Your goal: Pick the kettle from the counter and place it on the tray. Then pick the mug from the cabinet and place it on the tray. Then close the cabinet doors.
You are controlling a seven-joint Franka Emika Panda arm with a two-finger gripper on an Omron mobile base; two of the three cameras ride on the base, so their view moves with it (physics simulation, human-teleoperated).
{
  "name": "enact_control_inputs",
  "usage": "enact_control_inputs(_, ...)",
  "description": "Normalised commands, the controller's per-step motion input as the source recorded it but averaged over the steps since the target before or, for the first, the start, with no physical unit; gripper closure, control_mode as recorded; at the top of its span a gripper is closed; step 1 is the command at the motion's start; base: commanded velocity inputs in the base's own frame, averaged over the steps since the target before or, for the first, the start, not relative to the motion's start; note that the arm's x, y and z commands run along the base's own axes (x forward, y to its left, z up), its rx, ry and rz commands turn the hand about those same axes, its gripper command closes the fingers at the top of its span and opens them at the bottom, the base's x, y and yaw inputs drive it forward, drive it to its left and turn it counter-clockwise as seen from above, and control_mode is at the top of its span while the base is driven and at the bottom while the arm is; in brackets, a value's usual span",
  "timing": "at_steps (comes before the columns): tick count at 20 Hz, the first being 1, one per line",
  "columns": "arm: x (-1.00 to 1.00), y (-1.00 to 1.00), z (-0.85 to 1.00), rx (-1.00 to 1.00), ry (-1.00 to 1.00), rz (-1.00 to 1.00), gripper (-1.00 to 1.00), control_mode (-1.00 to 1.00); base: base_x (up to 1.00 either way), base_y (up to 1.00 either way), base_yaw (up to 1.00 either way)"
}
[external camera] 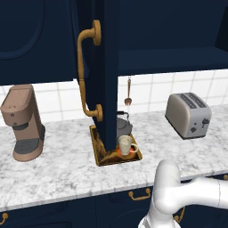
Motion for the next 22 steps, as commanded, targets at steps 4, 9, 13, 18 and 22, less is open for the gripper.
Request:
enact_control_inputs(4, 0.00, 0.57, 0.20, -0.03, 0.00, 0.00, 1.00, -1.00, 0.00, 0.00, 0.00)
enact_control_inputs(9, -0.06, 0.65, 0.17, -0.06, 0.01, -0.03, 1.00, -1.00, 0.00, 0.00, 0.00)
enact_control_inputs(13, -0.02, 0.62, 0.32, -0.01, 0.03, -0.09, 1.00, -1.00, 0.00, 0.00, 0.00)
enact_control_inputs(18, 0.00, 0.62, 0.16, -0.02, 0.11, -0.16, 1.00, -1.00, 0.00, 0.00, 0.00)
enact_control_inputs(22, 0.00, 0.52, 0.15, -0.02, 0.20, -0.16, 1.00, -1.00, 0.00, 0.00, 0.00)
